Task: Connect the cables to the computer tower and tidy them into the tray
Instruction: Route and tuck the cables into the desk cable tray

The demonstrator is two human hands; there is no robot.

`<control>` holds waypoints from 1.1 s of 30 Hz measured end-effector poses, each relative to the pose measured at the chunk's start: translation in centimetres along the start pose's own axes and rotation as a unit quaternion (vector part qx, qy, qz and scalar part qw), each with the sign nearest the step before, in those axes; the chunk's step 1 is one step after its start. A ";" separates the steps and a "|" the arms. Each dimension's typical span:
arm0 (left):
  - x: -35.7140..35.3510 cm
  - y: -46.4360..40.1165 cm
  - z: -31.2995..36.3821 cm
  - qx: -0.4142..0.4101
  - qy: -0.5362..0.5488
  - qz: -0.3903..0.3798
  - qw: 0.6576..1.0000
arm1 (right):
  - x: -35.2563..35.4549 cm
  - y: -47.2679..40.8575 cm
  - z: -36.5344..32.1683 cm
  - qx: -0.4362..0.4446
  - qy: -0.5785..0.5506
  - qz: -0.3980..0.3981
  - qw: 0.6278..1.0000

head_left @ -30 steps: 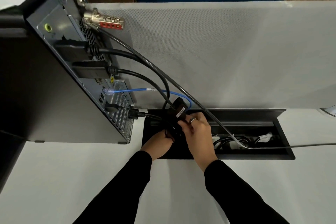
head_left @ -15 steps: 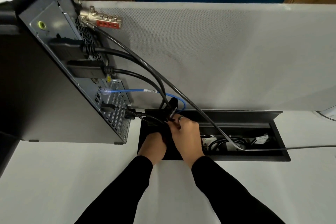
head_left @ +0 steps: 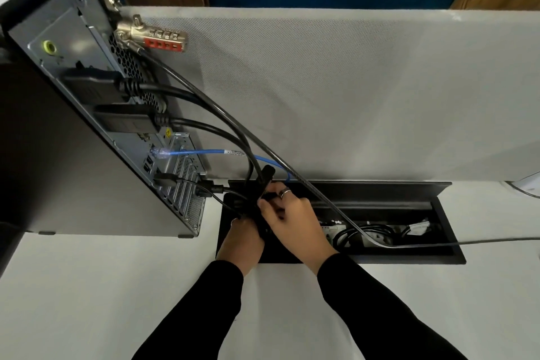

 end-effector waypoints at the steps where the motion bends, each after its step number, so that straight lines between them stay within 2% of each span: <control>1: -0.2 -0.1 0.0 -0.007 -0.003 -0.005 1.000 | -0.2 0.1 0.1 -0.003 -0.008 -0.007 1.000; 5: -0.6 0.1 -0.9 0.018 0.051 0.004 0.999 | -0.7 0.1 0.6 -0.006 -0.003 -0.017 1.000; 9: 0.6 1.2 -1.4 0.069 0.148 0.099 0.982 | -0.9 0.2 0.3 -0.003 -0.012 -0.034 0.999; 12: 1.2 1.4 -0.2 0.044 0.152 0.111 0.981 | -0.6 0.3 0.5 -0.011 -0.023 -0.046 0.999; 14: 1.5 1.3 -0.2 0.051 0.143 0.108 0.983 | 0.5 0.5 1.1 -0.016 -0.048 -0.024 0.998; 17: 1.4 1.4 -0.8 0.063 0.140 0.099 0.983 | 4.0 1.4 3.2 -0.037 -0.104 0.057 0.992; 20: 1.1 1.6 -1.2 0.059 0.171 0.102 0.978 | 6.7 2.6 5.4 -0.044 -0.066 0.110 0.991; 22: 1.2 1.8 -1.0 0.057 0.182 0.102 0.976 | 7.4 3.1 6.4 -0.047 -0.037 0.109 0.992; 26: 1.2 2.4 -0.4 0.031 0.165 0.075 0.983 | 6.6 3.7 6.2 -0.013 0.050 0.079 0.996; 29: 1.6 3.3 -0.2 0.029 0.108 0.062 0.992 | 6.0 3.8 5.7 0.022 0.065 0.079 0.994; 31: 2.5 4.7 0.4 0.024 0.097 0.103 0.990 | 5.8 3.7 5.8 0.023 0.062 0.082 0.994; 33: 3.9 6.2 2.1 -0.036 0.049 0.186 0.981 | 5.3 3.7 6.1 0.013 0.088 0.078 0.993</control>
Point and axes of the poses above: each hand's wrist, its own y-axis away from the middle knuckle, its own x-axis out of the back of the hand, z = x × y, the point moved 10 cm from there along -y, towards the middle knuckle, and after that the axes turned 13 degrees about -x, right-handed, at the moved point
